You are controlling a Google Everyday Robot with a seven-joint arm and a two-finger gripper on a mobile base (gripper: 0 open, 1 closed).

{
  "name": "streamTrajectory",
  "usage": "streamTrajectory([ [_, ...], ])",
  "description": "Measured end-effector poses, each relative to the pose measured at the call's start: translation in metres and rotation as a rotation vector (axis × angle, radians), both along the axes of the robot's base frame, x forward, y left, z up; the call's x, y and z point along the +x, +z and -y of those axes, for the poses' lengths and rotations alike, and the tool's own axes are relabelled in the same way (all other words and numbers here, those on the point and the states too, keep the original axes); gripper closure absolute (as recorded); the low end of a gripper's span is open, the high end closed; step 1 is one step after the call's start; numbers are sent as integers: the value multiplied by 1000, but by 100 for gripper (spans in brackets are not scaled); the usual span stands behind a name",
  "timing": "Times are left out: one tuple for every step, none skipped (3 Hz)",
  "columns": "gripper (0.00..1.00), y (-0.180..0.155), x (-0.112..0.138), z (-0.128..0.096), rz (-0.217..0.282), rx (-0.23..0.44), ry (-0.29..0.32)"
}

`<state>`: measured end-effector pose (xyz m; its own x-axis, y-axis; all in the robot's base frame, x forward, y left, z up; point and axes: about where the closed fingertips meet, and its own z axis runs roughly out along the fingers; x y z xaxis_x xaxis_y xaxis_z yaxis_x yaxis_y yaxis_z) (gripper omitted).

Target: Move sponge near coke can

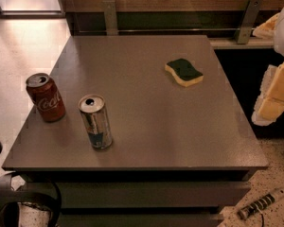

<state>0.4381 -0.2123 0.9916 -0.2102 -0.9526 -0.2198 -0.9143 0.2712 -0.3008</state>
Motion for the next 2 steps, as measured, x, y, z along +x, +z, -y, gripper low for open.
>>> streamTrajectory([
  [0, 1, 1, 0, 5, 2, -1],
  [0, 3, 32, 8, 93, 102, -3],
])
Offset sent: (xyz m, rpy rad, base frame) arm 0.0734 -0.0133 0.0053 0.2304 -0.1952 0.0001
